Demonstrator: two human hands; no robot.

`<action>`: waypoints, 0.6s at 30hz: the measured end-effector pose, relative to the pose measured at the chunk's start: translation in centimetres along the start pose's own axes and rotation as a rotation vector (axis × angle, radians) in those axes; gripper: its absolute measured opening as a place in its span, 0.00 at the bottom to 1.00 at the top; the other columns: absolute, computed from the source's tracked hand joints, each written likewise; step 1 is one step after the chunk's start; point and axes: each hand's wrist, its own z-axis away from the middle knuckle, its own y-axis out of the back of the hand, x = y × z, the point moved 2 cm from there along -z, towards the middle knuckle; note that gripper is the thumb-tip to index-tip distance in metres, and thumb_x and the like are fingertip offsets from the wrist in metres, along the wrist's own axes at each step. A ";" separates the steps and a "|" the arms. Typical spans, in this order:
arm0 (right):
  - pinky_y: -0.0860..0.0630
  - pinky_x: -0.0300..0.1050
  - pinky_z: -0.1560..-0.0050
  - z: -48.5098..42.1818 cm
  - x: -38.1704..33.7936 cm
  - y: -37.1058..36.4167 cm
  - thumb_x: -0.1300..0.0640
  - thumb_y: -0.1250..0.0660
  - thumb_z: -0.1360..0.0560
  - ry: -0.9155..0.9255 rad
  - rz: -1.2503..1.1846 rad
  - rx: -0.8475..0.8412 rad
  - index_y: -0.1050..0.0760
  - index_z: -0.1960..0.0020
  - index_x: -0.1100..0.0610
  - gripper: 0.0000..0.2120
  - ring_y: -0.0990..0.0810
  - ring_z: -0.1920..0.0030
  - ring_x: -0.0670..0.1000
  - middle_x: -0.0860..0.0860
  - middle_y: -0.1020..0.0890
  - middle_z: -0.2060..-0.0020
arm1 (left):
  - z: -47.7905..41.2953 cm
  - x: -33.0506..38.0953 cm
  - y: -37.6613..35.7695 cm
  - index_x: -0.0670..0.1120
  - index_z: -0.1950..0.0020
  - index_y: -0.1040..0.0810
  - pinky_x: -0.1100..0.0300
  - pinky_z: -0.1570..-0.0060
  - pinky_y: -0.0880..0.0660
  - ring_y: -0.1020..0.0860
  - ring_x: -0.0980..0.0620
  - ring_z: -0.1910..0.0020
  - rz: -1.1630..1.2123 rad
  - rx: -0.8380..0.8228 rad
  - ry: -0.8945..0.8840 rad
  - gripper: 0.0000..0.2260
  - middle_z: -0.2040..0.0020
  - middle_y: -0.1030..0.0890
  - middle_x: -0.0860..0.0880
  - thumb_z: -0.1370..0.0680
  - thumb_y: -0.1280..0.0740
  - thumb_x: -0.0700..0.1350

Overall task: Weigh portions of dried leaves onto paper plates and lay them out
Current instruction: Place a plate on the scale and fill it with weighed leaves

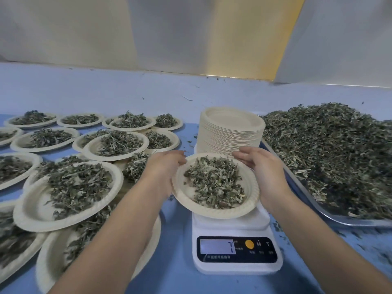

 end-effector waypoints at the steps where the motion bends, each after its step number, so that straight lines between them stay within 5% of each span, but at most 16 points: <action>1: 0.25 0.55 0.38 -0.1 -0.2 -0.6 0.67 0.41 0.24 0.001 -0.008 -0.006 0.21 0.51 0.59 0.11 0.17 0.49 0.52 0.53 0.14 0.55 | 0.0 0.4 0.5 0.39 0.42 0.21 0.48 0.46 0.23 0.21 0.42 0.51 -0.022 -0.021 0.002 0.15 0.48 0.20 0.38 0.26 0.38 0.29; 8: 0.22 0.44 0.46 -0.7 -1.1 -6.6 0.68 0.41 0.24 -0.019 -0.059 -0.097 0.23 0.54 0.58 0.10 0.18 0.53 0.50 0.54 0.16 0.55 | -1.1 3.6 5.6 0.41 0.46 0.20 0.51 0.57 0.22 0.21 0.44 0.57 -0.120 0.015 0.006 0.13 0.44 0.21 0.39 0.25 0.38 0.29; 12: 0.26 0.44 0.58 -1.4 -0.7 -10.5 0.64 0.38 0.25 -0.049 0.053 -0.154 0.22 0.57 0.54 0.08 0.21 0.55 0.51 0.51 0.17 0.54 | -3.3 5.7 9.2 0.41 0.42 0.21 0.45 0.35 0.31 0.28 0.39 0.36 -0.104 0.110 -0.040 0.16 0.35 0.26 0.40 0.25 0.38 0.28; 16: 0.27 0.52 0.53 -2.4 -0.5 -14.7 0.62 0.36 0.25 -0.138 0.110 -0.210 0.26 0.60 0.60 0.05 0.25 0.54 0.56 0.57 0.24 0.57 | -5.6 7.6 12.5 0.41 0.36 0.25 0.46 0.34 0.32 0.29 0.40 0.34 -0.061 0.165 -0.051 0.17 0.32 0.28 0.41 0.23 0.40 0.30; 18: 0.25 0.46 0.60 -2.8 -0.5 -16.6 0.65 0.37 0.25 -0.211 0.039 -0.252 0.28 0.59 0.62 0.05 0.26 0.62 0.55 0.57 0.27 0.63 | -6.7 8.5 14.1 0.42 0.35 0.26 0.46 0.33 0.34 0.32 0.41 0.31 0.004 0.217 -0.054 0.18 0.30 0.31 0.41 0.22 0.41 0.30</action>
